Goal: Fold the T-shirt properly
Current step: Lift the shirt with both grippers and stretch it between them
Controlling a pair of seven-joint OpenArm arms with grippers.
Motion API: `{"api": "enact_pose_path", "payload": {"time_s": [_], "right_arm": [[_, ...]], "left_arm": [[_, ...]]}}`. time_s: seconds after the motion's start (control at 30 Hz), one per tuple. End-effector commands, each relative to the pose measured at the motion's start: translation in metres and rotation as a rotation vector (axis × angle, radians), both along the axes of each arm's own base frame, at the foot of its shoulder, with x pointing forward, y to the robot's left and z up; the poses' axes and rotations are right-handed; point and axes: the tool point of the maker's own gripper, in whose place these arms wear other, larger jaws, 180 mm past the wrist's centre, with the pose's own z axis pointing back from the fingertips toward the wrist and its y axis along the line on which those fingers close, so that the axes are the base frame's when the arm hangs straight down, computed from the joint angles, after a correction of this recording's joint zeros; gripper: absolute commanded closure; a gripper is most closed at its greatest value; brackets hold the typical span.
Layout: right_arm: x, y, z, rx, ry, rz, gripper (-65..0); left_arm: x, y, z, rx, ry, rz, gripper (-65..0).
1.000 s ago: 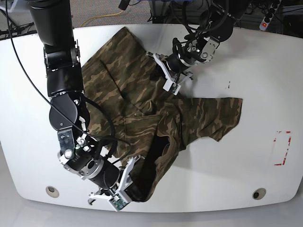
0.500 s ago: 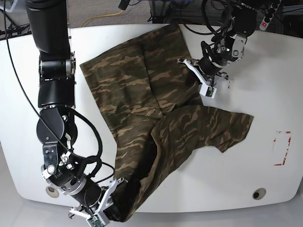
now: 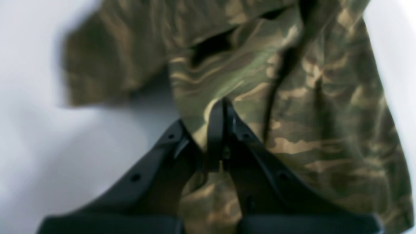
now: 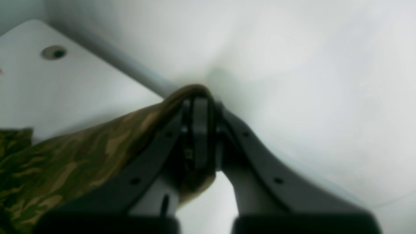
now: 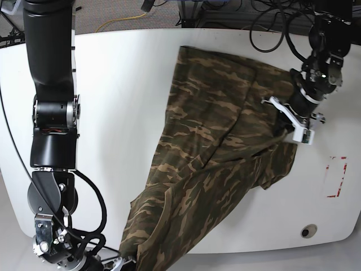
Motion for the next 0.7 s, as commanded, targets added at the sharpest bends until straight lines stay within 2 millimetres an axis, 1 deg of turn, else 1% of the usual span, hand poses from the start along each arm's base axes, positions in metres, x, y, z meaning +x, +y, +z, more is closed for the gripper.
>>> {"api": "enact_pose_path", "payload": {"time_s": [0.0, 0.1, 0.13, 0.17, 0.23, 0.27, 0.3, 0.37, 0.47, 0.5, 0.6, 0.63, 0.67], "right_arm": [[0.002, -0.002, 0.059, 0.035, -0.122, 0.004, 0.0], [0.005, -0.006, 0.081, 0.039, -0.148, -0.004, 0.0], [0.006, -0.008, 0.093, 0.041, -0.164, -0.009, 0.0], [0.007, -0.009, 0.099, 0.043, -0.171, -0.011, 0.0], [0.008, -0.013, 0.118, 0.046, -0.192, -0.019, 0.0], [0.008, -0.017, 0.128, 0.046, -0.207, -0.027, 0.0], [0.007, -0.022, 0.134, 0.044, -0.215, -0.035, 0.0], [0.007, -0.029, 0.137, 0.042, -0.219, -0.046, 0.0], [0.006, -0.031, 0.137, 0.042, -0.215, -0.048, 0.0], [0.006, -0.034, 0.136, 0.037, -0.208, -0.056, 0.0], [0.004, -0.052, 0.133, 0.022, -0.19, -0.09, 0.0], [0.0, -0.06, 0.14, 0.038, -0.202, -0.099, 0.0], [-0.002, -0.065, 0.14, 0.059, -0.206, -0.104, 0.0]], "left_arm": [[0.013, 0.03, 0.04, 0.038, -0.095, 0.031, -0.1], [0.018, 0.053, 0.068, 0.068, -0.143, 0.047, -0.1], [0.02, 0.061, 0.082, 0.075, -0.168, 0.054, -0.1], [0.021, 0.067, 0.09, 0.081, -0.182, 0.059, -0.1], [0.024, 0.085, 0.116, 0.099, -0.223, 0.077, -0.1], [0.025, 0.093, 0.128, 0.11, -0.243, 0.087, -0.1], [0.026, 0.098, 0.136, 0.117, -0.256, 0.092, -0.1], [0.028, 0.11, 0.159, 0.138, -0.294, 0.103, -0.1], [0.029, 0.122, 0.184, 0.172, -0.333, 0.106, -0.1], [0.03, 0.125, 0.192, 0.181, -0.343, 0.108, -0.1], [0.03, 0.127, 0.197, 0.192, -0.349, 0.105, -0.1], [0.029, 0.125, 0.194, 0.191, -0.34, 0.101, -0.1], [0.029, 0.124, 0.192, 0.189, -0.336, 0.098, -0.1]]}}
